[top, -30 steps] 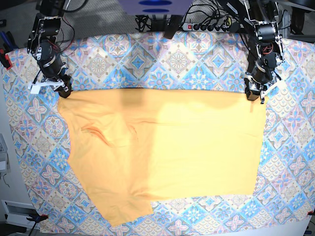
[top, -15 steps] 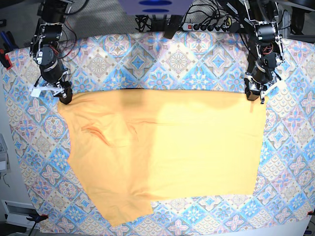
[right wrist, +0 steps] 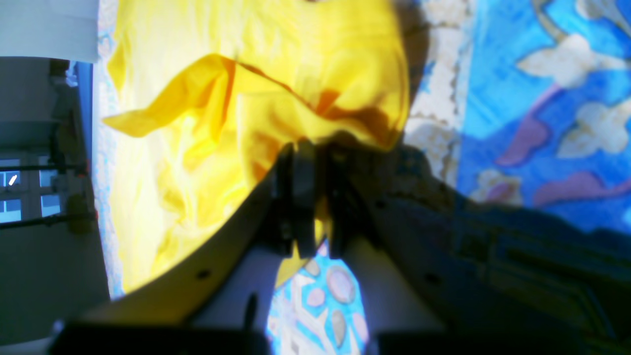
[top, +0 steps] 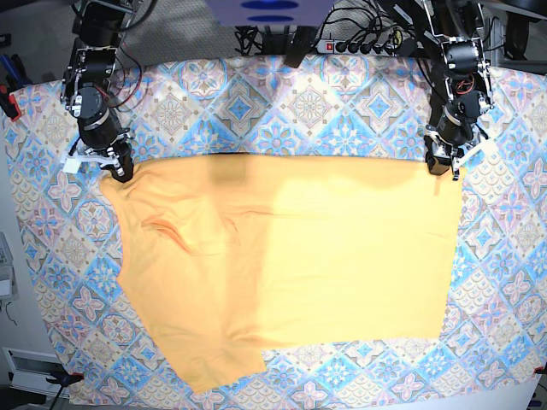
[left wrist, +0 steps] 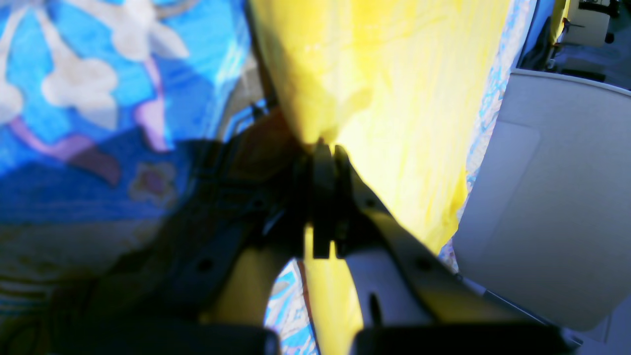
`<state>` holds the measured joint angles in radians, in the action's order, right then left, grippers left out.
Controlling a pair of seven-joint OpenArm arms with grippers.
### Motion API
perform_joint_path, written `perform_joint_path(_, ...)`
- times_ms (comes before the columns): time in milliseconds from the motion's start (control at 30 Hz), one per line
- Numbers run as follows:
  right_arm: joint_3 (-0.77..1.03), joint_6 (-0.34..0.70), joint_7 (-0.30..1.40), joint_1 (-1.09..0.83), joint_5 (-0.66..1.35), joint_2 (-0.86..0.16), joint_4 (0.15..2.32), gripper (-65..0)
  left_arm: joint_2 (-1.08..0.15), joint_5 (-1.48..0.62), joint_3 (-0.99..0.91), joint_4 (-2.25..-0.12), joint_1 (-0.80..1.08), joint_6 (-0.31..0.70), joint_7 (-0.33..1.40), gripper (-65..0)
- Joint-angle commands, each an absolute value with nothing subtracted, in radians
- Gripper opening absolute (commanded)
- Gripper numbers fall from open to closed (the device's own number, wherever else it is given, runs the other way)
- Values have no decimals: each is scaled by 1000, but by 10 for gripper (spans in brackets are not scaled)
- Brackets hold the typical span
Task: Fold the T-shirt properly
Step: 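Pull the held shirt edge toward the robot base with both grippers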
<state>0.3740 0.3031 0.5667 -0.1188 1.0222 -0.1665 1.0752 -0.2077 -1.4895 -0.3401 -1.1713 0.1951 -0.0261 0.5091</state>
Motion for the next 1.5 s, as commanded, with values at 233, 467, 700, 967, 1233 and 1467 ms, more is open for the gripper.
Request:
perform_joint_path(233, 384, 303, 595, -197, 1026, -183, 1187, -645, -203, -1484, -338, -1191, 222, 21, 464, -650)
perform_joint_path(467, 433, 303, 596, -292, 1026, -183, 1285, -644, -203, -1484, -341, -1273, 314, 21, 484, -650)
perform_joint_path(700, 452, 303, 596, -352, 1027, -203, 1299, -645, -203, -1484, -341, -1322, 404, 21, 486, -650)
perform_joint_path(967, 452, 303, 596, -412, 1027, -205, 1299, -645, -203, -1484, -341, -1409, 498, 21, 486, -650)
perform_joint_path(1233, 481, 303, 596, -463, 1027, -205, 1299, -645, -203, -1484, -341, -1412, 564, 21, 486, -650)
perform_joint_path(1467, 504, 305, 619, -498, 1027, -205, 1299, -646, -202, -1484, -341, -1414, 615, 21, 486, -650)
